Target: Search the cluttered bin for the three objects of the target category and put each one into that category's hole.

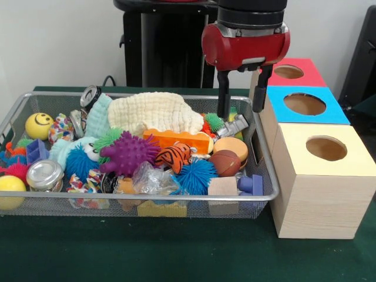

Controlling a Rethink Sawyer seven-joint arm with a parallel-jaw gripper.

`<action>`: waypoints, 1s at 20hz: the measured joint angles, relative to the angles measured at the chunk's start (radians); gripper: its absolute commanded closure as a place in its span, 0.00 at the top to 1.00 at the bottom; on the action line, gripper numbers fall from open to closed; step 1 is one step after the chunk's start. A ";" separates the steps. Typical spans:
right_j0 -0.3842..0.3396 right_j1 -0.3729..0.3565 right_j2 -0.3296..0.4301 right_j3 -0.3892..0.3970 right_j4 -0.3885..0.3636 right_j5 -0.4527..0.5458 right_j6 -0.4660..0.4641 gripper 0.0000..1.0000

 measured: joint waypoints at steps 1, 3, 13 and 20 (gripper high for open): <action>-0.001 0.000 0.000 -0.001 0.002 0.000 0.000 1.00; -0.001 0.000 -0.003 -0.003 0.007 0.000 0.000 1.00; 0.010 0.000 -0.081 -0.008 0.051 -0.034 0.035 1.00; 0.038 0.001 -0.195 -0.008 0.115 -0.100 0.182 1.00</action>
